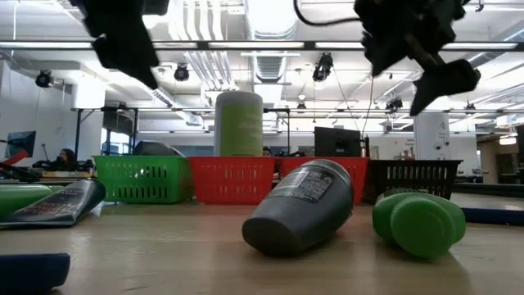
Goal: Pick & Place Travel size toiletries
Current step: Put the gray deodorant into the green bin
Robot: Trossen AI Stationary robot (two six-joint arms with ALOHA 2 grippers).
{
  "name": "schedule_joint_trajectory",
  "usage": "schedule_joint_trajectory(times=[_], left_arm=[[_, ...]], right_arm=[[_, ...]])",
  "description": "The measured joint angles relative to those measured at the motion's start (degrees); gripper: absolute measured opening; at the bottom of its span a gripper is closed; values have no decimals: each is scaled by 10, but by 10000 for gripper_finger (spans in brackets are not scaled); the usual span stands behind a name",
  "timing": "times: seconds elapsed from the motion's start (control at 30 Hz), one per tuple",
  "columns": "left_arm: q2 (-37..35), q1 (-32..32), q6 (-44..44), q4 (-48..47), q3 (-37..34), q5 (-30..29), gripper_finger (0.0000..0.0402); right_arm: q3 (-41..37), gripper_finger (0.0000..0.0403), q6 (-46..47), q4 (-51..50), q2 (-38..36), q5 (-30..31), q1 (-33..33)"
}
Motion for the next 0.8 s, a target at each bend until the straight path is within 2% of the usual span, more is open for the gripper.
schedule_joint_trajectory(times=[0.2,0.37,0.47,0.63,0.8], left_arm=[[-2,-24,11,-29,0,13,300],[-2,-40,22,-34,-1,13,300],[-2,-46,21,-36,-1,13,300],[-2,-52,14,-37,-2,13,300],[-2,-53,2,-38,-2,13,300]], right_arm=[[66,368,-33,11,70,-2,29],[138,368,-214,-2,151,-13,69],[190,368,-284,-42,200,-28,82],[272,368,-317,-113,257,-56,81],[306,368,-334,-142,278,-57,81]])
